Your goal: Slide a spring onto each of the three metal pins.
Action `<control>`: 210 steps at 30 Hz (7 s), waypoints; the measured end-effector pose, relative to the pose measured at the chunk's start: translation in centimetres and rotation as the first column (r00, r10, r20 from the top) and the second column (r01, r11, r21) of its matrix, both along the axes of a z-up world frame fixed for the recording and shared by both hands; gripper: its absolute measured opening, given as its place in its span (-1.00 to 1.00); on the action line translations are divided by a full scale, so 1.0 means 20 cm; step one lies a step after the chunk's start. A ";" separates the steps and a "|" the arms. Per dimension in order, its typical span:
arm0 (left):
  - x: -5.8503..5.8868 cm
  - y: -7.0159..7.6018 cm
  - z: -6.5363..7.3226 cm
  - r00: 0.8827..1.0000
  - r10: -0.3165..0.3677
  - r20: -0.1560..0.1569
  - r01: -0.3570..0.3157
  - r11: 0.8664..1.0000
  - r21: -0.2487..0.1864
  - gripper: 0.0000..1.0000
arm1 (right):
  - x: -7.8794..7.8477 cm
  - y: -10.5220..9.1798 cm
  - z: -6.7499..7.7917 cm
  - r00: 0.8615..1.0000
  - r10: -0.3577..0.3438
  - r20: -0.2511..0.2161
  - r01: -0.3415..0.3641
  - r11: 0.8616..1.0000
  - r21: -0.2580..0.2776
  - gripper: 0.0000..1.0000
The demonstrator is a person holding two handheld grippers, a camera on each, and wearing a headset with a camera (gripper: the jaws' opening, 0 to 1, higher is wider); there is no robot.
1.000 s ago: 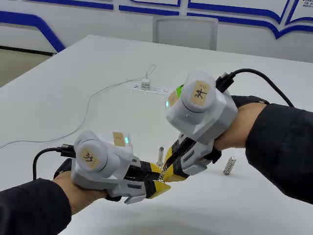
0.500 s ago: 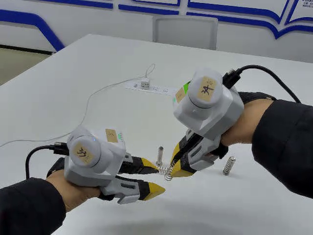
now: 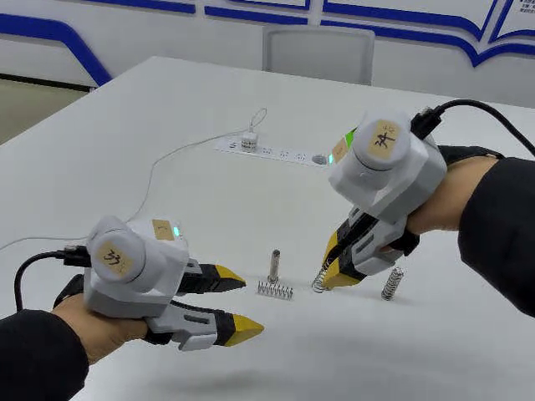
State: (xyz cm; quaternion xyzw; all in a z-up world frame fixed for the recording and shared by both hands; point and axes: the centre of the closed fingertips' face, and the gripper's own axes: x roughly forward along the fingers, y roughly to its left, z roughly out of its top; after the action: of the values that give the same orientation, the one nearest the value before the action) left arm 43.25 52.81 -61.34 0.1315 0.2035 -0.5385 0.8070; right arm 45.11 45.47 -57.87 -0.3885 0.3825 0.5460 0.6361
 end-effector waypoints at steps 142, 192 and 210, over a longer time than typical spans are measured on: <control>-0.02 0.00 -0.06 0.998 0.044 -0.050 -0.044 0.999 0.005 -0.15 | 0.24 0.17 -0.56 0.998 -0.060 -0.015 0.059 0.997 -0.058 -0.76; -0.07 -0.09 -0.06 0.995 -0.094 0.045 0.092 0.994 0.057 -0.76 | -0.20 0.33 -0.10 0.995 0.085 -0.048 -0.082 0.995 0.064 -0.78; -0.07 -0.09 -0.04 0.994 -0.090 0.055 0.089 0.995 0.037 -0.79 | -0.20 0.40 -0.04 0.994 0.106 -0.020 -0.103 0.987 0.120 -0.76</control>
State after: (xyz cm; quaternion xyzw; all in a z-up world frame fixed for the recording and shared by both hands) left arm 41.88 51.08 -62.07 0.1694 0.1838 -0.5666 0.7851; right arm 41.17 53.40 -58.67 -0.3622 0.3367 0.6053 0.6237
